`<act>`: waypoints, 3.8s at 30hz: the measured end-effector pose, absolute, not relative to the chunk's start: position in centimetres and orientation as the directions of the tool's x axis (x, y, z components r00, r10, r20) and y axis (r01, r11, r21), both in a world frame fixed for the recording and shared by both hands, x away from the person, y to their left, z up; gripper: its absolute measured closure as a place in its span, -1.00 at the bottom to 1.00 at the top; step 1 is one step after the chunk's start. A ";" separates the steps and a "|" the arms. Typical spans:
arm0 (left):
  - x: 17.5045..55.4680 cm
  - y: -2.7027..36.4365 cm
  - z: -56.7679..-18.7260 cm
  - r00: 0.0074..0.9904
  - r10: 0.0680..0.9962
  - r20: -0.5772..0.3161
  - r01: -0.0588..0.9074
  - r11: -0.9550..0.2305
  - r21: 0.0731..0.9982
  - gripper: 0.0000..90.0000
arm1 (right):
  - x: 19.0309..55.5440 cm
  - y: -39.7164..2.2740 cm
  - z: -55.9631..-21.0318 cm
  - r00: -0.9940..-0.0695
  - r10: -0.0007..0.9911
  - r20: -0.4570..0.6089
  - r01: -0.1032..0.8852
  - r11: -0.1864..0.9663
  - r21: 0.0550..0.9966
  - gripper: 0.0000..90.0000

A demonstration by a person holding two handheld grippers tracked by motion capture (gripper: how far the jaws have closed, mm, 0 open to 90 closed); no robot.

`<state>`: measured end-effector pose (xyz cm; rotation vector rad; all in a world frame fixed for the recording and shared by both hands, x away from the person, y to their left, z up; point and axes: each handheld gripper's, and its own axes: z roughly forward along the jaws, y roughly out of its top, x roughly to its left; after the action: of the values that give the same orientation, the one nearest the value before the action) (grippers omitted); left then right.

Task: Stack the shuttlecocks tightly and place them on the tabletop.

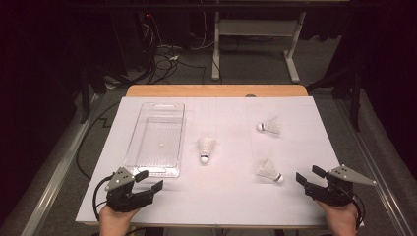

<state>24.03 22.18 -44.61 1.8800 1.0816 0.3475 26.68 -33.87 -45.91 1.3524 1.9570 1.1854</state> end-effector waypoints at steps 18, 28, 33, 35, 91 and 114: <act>24.5 20.2 -44.5 0.618 0.764 -0.185 0.532 -0.234 0.814 -0.25 | 26.7 -33.9 -45.9 -0.397 0.913 0.090 0.502 0.134 0.854 -0.35; 24.9 18.7 -44.6 0.643 0.742 -0.189 0.529 -0.252 0.810 -0.25 | 26.7 -33.9 -45.9 -0.397 0.913 0.090 0.502 0.134 0.855 -0.36; 25.0 18.0 -44.7 0.653 0.732 -0.194 0.529 -0.258 0.809 -0.25 | 26.7 -33.9 -45.9 -0.398 0.913 0.090 0.501 0.134 0.855 -0.35; 25.1 17.8 -44.7 0.660 0.727 -0.191 0.527 -0.267 0.807 -0.25 | 26.7 -33.9 -45.9 -0.398 0.913 0.092 0.502 0.133 0.854 -0.36; 27.6 12.1 -44.0 0.678 0.710 -0.190 0.543 -0.310 0.780 -0.29 | 26.7 -33.8 -45.9 -0.406 0.910 0.087 0.500 0.141 0.855 -0.35; 29.1 11.2 -43.4 0.666 0.722 -0.185 0.568 -0.332 0.753 -0.25 | 26.7 -33.7 -45.9 -0.408 0.909 0.083 0.501 0.146 0.853 -0.34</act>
<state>29.11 11.23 -43.36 2.0329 0.9976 0.2305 26.70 -33.74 -45.93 1.3441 1.9722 1.1841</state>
